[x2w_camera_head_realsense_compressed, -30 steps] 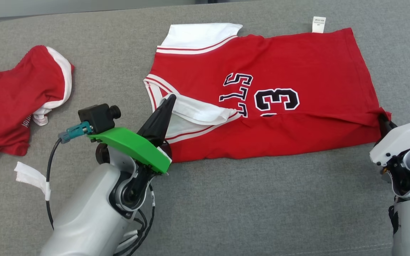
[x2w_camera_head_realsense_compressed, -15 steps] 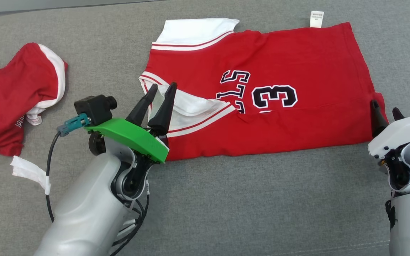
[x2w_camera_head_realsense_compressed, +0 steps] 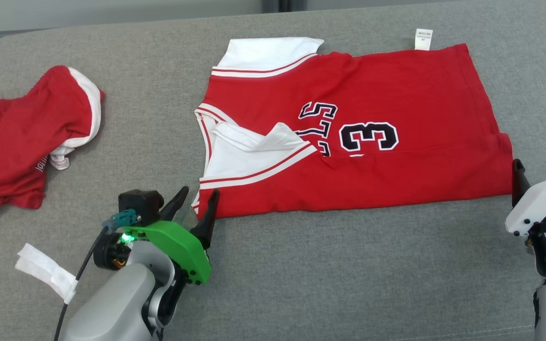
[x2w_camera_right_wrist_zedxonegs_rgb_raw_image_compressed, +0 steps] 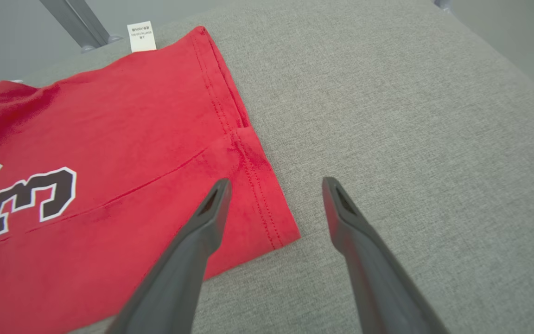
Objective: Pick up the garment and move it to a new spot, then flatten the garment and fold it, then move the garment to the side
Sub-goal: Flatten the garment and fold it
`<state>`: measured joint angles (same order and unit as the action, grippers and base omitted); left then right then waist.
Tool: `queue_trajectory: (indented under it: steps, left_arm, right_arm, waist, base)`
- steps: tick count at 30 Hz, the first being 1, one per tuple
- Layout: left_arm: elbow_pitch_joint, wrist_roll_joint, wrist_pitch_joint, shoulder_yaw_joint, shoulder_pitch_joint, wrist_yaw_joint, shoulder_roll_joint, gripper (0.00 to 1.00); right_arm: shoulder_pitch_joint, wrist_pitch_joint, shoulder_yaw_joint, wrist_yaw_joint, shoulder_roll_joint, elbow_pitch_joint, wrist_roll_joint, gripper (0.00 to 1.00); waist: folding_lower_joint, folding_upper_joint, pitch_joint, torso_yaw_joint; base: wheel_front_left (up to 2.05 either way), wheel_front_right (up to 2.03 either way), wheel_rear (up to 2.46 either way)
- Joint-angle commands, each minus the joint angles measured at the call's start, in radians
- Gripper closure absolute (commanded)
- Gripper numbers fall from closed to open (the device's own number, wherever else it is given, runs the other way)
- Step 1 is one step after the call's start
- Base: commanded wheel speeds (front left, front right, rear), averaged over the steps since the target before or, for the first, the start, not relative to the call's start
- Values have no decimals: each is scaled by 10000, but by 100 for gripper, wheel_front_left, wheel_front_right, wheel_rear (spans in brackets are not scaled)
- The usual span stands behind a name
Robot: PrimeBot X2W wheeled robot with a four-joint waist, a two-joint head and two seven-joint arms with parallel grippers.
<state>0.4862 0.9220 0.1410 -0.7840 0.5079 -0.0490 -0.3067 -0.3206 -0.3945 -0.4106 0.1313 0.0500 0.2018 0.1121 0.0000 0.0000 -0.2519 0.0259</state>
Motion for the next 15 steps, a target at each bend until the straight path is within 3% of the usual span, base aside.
queue_trajectory:
  steps: [1, 5, 15]
  left_arm:
    - [-70, -182, -151, -117, -169, -216, -187, 0]
    - [-266, -295, -721, -378, -339, -623, -362, 0]
    - [-730, -287, -1229, -508, -101, -941, -335, 0]
  right_arm:
    - [53, -88, 57, -12, 12, 31, -180, 0]
    - [-91, -91, -26, -12, 17, 263, -527, 0]
    - [-556, 394, -380, -12, 17, 1265, -975, 0]
  waist:
    - [0, 0, -21, -22]
    - [0, 0, -89, -102]
    - [0, 0, -392, -255]
  base:
    - [0, 0, 0]
    - [0, 0, 0]
    - [0, 0, 0]
